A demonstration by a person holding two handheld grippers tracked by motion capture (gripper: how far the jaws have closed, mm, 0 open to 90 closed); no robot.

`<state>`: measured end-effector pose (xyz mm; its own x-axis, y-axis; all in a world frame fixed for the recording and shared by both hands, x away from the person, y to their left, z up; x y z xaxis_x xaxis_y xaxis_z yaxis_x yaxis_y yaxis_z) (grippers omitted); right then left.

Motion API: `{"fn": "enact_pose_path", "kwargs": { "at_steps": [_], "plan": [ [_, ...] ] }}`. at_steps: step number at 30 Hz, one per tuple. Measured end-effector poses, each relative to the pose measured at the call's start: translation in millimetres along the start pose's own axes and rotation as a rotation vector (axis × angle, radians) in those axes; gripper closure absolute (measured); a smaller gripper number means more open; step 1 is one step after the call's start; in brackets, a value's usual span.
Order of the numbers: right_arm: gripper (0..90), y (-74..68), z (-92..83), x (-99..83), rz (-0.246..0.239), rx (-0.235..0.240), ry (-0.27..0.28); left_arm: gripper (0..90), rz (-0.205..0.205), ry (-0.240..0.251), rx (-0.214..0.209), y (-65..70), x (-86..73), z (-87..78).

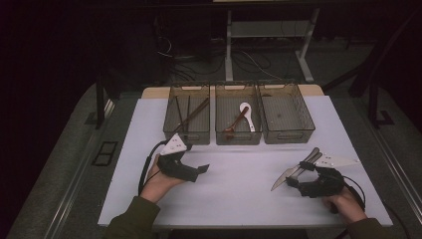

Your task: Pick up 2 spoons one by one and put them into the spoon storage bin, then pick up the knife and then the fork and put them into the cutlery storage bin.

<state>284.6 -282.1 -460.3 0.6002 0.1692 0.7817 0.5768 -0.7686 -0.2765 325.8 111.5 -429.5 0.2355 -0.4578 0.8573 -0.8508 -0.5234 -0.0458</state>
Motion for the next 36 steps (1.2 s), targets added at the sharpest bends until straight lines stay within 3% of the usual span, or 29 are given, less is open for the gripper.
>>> {"fn": "enact_pose_path", "kwargs": {
  "at_steps": [4, 10, 17, 22, 26, 32, 36],
  "plan": [
    [15.3, 0.0, 0.0, 0.0, -0.004, -0.001, 0.0, 0.4, 0.001, 0.009, -0.002, 6.1, -9.8, -5.8],
    [15.2, 0.4, -2.1, 1.5, -0.007, -0.006, 0.011, 0.0, -0.017, -0.017, -0.016, 12.7, -26.5, -10.1],
    [15.2, 1.4, -4.4, 4.2, -0.001, -0.027, 0.013, 0.0, -0.016, -0.031, -0.005, 17.4, -37.2, -15.5],
    [15.2, 4.4, -6.5, 7.7, 0.002, -0.072, 0.023, 0.0, -0.015, -0.036, -0.01, 17.5, -39.3, -16.2],
    [15.2, 6.6, -10.0, 11.7, 0.004, -0.072, 0.031, 0.0, -0.011, -0.034, -0.018, 18.7, -40.4, -14.9],
    [15.4, 15.4, -14.5, 15.8, -0.01, -0.088, -0.033, 0.0, -0.002, -0.038, -0.025, 18.6, -41.1, -13.9],
    [26.1, 22.4, -15.3, 19.1, 0.003, -0.09, -0.054, 0.0, -0.004, -0.041, -0.028, 18.9, -41.3, -13.8]
  ]
}}
Point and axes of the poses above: each handheld gripper's, and its own axes: z roughly forward along the jaws, x roughly out of its top, y roughly to its right, the point moved 4 cm from there along z, roughly forward along the jaws, and after that the axes turned 8 degrees about z, right-handed, at the moved point
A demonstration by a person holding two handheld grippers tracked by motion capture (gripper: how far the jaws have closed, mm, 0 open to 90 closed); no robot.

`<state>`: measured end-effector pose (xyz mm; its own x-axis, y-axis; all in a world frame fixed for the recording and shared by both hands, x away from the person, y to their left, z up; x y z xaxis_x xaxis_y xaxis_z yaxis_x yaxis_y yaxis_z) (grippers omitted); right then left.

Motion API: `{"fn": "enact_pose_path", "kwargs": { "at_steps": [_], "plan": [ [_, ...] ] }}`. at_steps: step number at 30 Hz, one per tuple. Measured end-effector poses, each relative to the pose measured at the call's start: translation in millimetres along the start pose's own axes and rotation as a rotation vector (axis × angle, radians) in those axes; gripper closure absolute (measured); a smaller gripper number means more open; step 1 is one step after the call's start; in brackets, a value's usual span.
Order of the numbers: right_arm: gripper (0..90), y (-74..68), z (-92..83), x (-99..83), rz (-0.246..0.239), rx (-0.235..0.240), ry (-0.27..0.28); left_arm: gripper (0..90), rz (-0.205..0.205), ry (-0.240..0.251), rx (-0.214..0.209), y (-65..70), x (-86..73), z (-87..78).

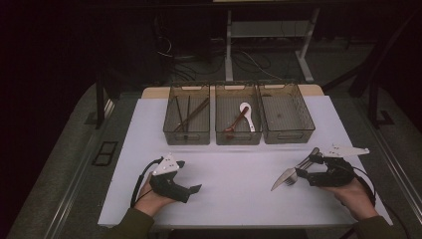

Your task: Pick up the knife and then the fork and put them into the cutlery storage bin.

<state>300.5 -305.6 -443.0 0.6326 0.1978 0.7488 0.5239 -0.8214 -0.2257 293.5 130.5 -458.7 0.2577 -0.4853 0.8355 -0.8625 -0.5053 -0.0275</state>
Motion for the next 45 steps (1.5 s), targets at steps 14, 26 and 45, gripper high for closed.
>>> {"fn": "enact_pose_path", "kwargs": {
  "at_steps": [14, 26, 45],
  "plan": [
    [66.1, 35.9, 5.9, 14.8, 0.035, -0.098, -0.054, 0.0, -0.001, 0.002, 0.0, 1.8, 0.0, 0.9],
    [89.2, 44.8, 22.2, 5.4, -0.008, -0.092, -0.165, 0.0, 0.0, 0.0, -0.005, 2.6, 0.0, 1.2],
    [89.4, 44.8, 30.4, -1.5, -0.05, -0.095, -0.21, 0.0, 0.008, -0.007, -0.019, 4.4, -0.1, 2.8]
  ]
}}
Point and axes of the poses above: each handheld gripper's, and its own axes: z roughly forward along the jaws, x roughly out of its top, y roughly to its right, the point moved 4 cm from there along z, roughly forward along the jaws, and after that the axes turned 8 degrees about z, right-handed, at the moved point
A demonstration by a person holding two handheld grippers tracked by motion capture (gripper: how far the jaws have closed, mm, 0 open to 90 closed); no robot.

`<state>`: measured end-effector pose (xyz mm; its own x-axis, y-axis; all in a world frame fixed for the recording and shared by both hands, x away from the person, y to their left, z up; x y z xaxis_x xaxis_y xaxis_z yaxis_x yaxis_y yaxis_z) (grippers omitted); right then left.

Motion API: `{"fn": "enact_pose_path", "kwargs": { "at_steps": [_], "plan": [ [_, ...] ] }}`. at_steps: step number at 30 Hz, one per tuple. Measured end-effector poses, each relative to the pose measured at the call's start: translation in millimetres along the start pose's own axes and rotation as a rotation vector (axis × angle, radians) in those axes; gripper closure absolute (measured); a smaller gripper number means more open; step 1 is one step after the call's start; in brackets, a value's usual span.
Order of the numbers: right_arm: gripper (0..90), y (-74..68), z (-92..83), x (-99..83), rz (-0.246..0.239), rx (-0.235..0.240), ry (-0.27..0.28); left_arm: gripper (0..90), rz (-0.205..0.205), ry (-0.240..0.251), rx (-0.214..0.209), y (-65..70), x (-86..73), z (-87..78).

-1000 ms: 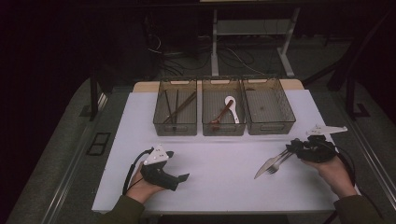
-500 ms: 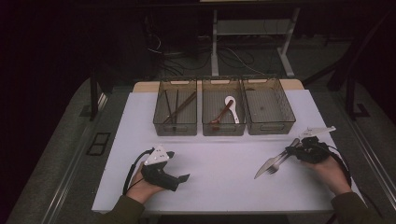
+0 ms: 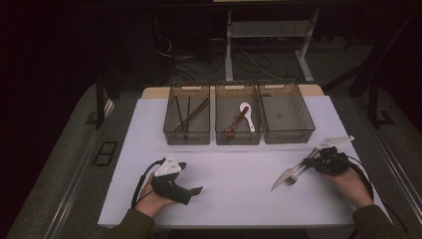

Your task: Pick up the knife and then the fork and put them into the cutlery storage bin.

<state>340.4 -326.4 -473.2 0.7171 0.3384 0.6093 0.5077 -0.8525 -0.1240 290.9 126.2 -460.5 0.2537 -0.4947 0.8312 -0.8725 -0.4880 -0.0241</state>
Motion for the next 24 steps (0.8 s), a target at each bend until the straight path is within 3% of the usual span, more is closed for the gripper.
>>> {"fn": "enact_pose_path", "kwargs": {
  "at_steps": [10, 24],
  "plan": [
    [89.4, 0.7, -1.9, -2.5, -0.007, 0.01, -0.014, 0.0, -0.003, -0.003, -0.008, 1.0, -0.3, 0.8],
    [89.5, -2.8, -7.8, -9.4, -0.023, 0.017, -0.073, 0.0, -0.005, 0.0, -0.01, 1.2, -0.2, 1.0]
  ]
}}
Point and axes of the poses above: each handheld gripper's, and its own axes: z roughly forward along the jaws, x roughly out of its top, y roughly to its right, the point moved 4 cm from there along z, roughly forward along the jaws, and after that the axes turned 8 degrees about z, right-handed, at the moved point
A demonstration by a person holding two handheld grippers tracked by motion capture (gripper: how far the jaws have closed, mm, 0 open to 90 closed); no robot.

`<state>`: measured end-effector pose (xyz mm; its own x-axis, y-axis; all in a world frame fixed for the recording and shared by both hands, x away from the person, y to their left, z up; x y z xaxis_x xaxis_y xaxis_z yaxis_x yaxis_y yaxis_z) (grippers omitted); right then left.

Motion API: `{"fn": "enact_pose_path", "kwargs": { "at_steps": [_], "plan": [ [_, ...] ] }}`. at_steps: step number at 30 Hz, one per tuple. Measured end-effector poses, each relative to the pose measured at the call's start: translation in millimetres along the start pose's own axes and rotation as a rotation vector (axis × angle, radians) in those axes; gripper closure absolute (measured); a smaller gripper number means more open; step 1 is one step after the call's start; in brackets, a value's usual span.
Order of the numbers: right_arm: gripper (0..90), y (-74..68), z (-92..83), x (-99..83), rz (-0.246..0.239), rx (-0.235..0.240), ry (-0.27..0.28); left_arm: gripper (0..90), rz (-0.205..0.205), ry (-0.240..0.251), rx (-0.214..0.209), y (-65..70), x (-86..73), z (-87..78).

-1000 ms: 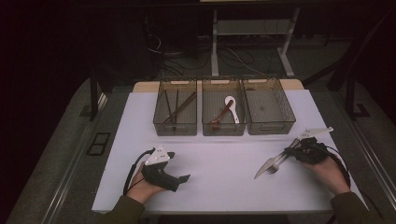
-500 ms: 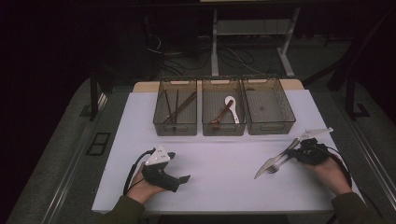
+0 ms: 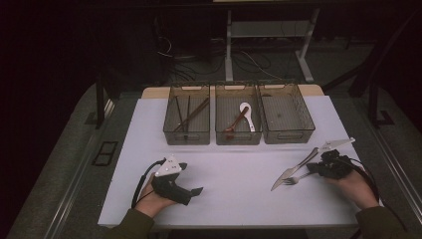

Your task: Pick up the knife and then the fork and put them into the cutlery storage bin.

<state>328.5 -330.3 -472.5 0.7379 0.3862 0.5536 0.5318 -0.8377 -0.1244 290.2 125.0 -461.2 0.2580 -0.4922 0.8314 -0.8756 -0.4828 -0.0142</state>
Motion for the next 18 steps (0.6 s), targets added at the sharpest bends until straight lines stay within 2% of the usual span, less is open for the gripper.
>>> {"fn": "enact_pose_path", "kwargs": {
  "at_steps": [5, 18],
  "plan": [
    [89.4, -2.1, -3.4, -3.3, -0.01, -0.002, -0.024, 0.0, 0.001, -0.001, -0.002, 0.3, 0.0, 0.1],
    [89.5, -10.3, -14.9, -17.7, -0.023, 0.034, -0.077, 0.0, 0.002, -0.005, -0.008, 1.3, -0.1, 0.5]
  ]
}}
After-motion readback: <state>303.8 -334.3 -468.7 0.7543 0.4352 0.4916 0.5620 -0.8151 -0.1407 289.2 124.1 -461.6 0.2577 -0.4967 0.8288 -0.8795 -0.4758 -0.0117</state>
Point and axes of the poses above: each handheld gripper's, and its own axes: z roughly forward along the jaws, x roughly out of its top, y roughly to its right, the point moved 4 cm from there along z, roughly forward along the jaws, and after that the axes turned 8 degrees about z, right-handed, at the moved point
